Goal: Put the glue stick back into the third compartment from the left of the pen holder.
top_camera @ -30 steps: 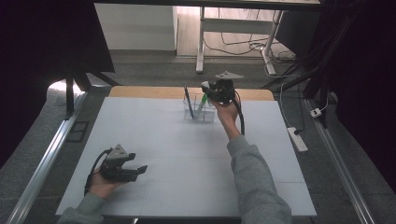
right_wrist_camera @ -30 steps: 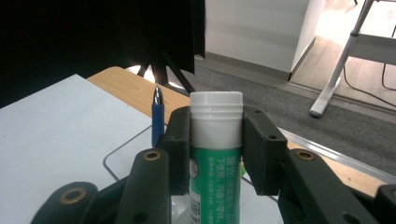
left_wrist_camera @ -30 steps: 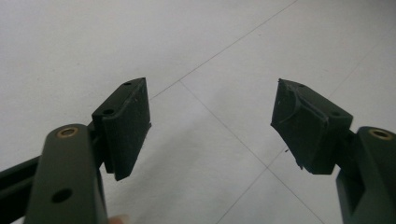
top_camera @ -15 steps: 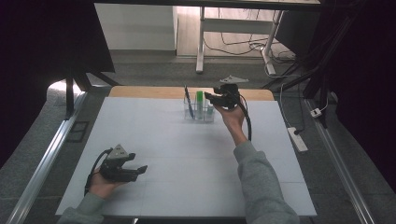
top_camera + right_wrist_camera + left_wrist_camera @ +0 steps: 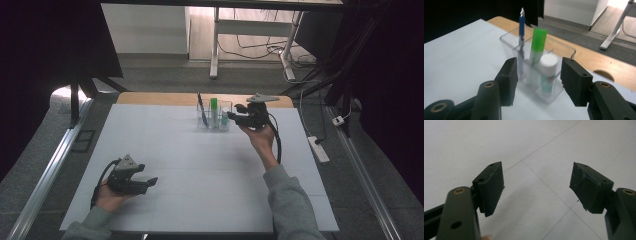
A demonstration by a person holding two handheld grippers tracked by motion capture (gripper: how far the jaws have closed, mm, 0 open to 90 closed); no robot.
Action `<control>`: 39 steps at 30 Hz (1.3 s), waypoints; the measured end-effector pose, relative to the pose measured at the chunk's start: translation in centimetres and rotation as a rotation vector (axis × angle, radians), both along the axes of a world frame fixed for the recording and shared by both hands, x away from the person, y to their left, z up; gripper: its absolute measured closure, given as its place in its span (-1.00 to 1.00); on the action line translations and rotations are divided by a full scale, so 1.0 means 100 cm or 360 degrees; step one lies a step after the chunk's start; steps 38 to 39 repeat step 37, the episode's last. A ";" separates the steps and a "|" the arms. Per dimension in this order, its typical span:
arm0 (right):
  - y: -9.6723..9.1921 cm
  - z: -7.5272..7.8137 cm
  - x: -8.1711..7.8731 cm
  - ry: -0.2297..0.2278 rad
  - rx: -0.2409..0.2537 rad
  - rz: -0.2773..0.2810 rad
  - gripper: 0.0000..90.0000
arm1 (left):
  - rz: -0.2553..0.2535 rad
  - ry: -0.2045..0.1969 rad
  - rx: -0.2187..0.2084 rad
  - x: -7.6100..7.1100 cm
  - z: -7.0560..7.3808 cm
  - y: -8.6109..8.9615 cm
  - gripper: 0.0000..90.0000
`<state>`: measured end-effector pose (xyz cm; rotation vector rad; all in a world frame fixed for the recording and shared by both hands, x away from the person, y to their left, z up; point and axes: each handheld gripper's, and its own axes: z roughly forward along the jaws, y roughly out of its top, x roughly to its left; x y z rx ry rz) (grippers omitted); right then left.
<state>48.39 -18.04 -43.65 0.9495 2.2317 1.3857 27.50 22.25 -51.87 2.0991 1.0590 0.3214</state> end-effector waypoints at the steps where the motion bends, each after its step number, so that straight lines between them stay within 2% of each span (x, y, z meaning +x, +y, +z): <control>1: -0.004 -0.001 -0.005 0.0008 0.0001 0.0009 0.06 | 0.0000 0.0000 0.0001 0.000 0.000 0.000 -0.41; 13: -0.050 -0.008 -0.073 0.0089 -0.0058 0.0103 0.03 | 0.0011 0.0005 0.0013 0.001 -0.001 0.000 -0.41; 24: -0.086 -0.031 -0.121 0.0168 -0.0120 0.0105 0.02 | 0.0016 -0.0007 0.0015 0.002 -0.001 0.000 -0.41; 29: -0.102 -0.039 -0.137 0.0184 -0.0158 0.0087 0.01 | 0.0023 -0.0015 0.0015 0.001 0.000 -0.001 -0.41; 34: -0.113 -0.042 -0.148 0.0187 -0.0145 0.0081 0.01 | 0.0024 -0.0021 0.0013 0.001 0.000 -0.001 -0.41; 39: -0.115 -0.043 -0.151 0.0178 -0.0151 0.0081 -0.01 | 0.0015 -0.0021 0.0022 0.002 -0.001 -0.002 -0.41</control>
